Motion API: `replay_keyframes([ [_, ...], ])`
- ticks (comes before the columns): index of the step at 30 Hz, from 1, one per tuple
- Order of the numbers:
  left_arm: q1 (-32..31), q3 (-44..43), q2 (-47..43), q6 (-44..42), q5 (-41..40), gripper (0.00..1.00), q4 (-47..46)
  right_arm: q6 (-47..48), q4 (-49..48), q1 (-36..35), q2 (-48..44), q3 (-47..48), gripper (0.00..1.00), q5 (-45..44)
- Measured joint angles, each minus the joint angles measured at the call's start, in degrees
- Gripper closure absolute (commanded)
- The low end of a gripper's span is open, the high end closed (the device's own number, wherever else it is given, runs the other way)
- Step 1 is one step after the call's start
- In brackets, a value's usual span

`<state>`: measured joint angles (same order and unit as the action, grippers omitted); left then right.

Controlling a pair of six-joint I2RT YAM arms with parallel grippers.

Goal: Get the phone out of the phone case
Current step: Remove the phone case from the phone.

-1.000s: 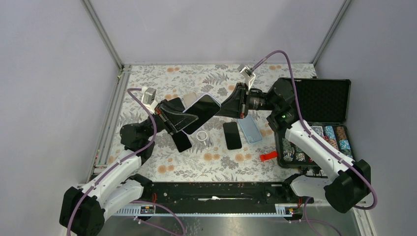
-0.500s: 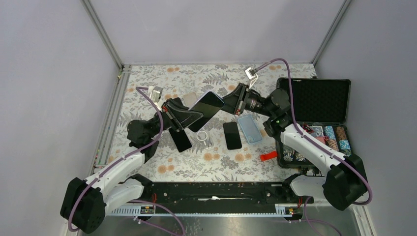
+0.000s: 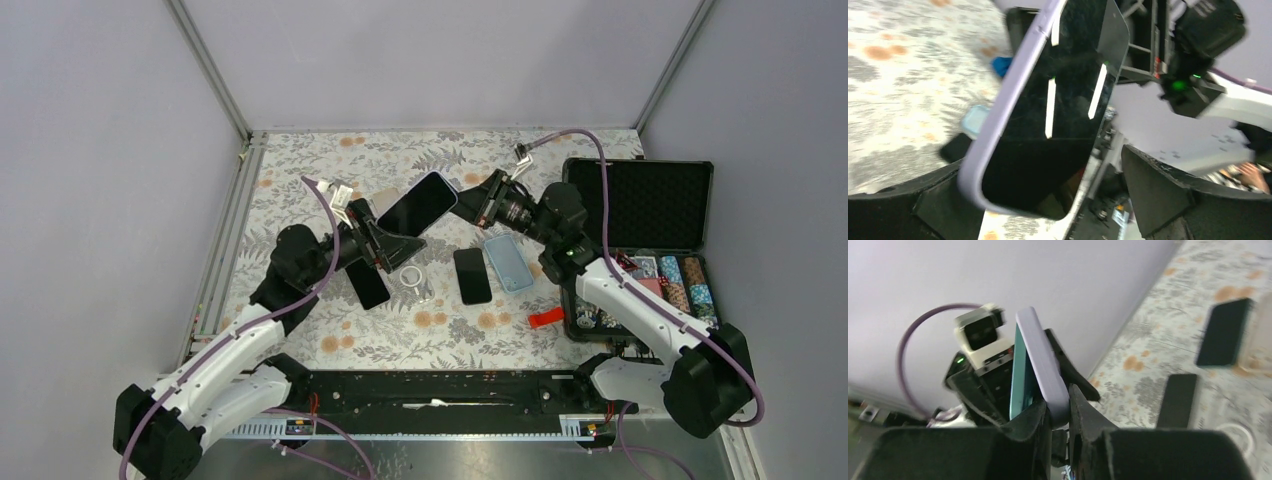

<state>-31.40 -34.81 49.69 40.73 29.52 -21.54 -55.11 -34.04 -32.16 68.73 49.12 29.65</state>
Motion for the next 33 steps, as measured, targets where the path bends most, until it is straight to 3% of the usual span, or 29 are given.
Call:
replay_keyframes([
  [6, -0.28, -0.72, -0.94, -7.69, -12.02, 0.01, 7.76, 2.21, 14.27, 0.02, -0.76, -0.90, 1.00, -10.95],
  [14, -1.49, 0.13, -0.98, -13.11, -19.45, 0.01, 3.41, 7.82, 27.80, 0.22, -0.48, -0.76, 1.00, -19.91],
  [22, -8.52, 0.07, 10.84, -21.38, -20.09, 0.07, -3.10, 8.11, 30.62, 0.24, 0.28, -0.52, 1.00, -22.64],
  [27, -13.73, -1.90, 19.23, -27.45, -20.65, 0.16, -3.78, 6.75, 30.82, 0.31, 0.98, -0.52, 1.00, -22.51],
  [33, -15.02, -3.48, 22.62, -30.56, -21.77, 0.15, -5.66, 5.29, 30.80, 0.48, 0.98, -0.52, 1.00, -21.55],
])
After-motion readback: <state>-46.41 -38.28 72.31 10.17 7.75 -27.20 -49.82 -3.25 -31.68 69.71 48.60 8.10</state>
